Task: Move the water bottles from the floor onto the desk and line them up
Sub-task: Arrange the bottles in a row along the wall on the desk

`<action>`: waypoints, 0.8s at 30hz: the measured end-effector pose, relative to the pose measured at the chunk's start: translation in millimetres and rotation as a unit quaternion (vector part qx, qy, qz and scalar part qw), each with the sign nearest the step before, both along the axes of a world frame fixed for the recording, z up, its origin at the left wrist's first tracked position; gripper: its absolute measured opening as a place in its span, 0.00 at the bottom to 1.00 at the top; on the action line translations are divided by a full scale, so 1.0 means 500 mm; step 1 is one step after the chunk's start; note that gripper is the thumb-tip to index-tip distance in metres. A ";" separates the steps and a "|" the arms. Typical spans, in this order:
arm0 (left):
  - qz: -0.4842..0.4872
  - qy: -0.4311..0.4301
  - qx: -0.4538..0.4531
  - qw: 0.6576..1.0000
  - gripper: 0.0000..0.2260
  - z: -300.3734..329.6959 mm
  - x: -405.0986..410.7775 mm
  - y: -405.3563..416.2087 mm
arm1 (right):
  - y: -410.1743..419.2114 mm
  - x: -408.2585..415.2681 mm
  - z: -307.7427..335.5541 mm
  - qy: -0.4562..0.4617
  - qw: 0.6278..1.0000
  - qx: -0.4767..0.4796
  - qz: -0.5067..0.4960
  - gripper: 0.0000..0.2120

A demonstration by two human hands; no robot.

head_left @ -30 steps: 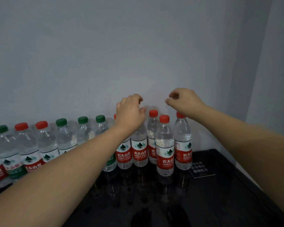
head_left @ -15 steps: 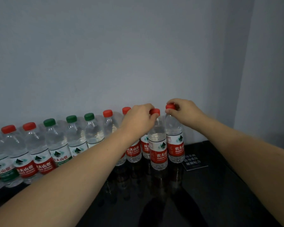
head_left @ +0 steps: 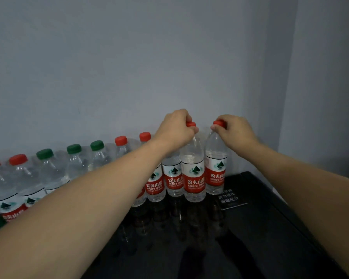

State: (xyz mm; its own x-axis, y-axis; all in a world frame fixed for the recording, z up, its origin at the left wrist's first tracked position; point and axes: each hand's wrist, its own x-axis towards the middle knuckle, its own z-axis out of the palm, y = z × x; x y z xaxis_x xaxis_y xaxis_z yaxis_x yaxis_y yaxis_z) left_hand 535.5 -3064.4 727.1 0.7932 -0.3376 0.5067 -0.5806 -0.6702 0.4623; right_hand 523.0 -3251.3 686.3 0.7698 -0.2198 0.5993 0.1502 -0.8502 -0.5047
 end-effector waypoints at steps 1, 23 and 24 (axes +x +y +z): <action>-0.003 0.003 -0.003 1.000 0.08 0.007 0.006 -0.004 | -0.009 0.002 0.003 0.004 1.000 -0.013 -0.009 0.13; 0.059 -0.135 0.243 0.959 0.10 -0.033 0.097 -0.027 | 0.012 0.071 -0.017 -0.017 0.999 -0.048 0.005 0.14; 0.062 -0.154 0.248 0.954 0.10 -0.035 0.097 -0.027 | 0.015 0.072 -0.017 -0.018 0.999 -0.046 0.007 0.14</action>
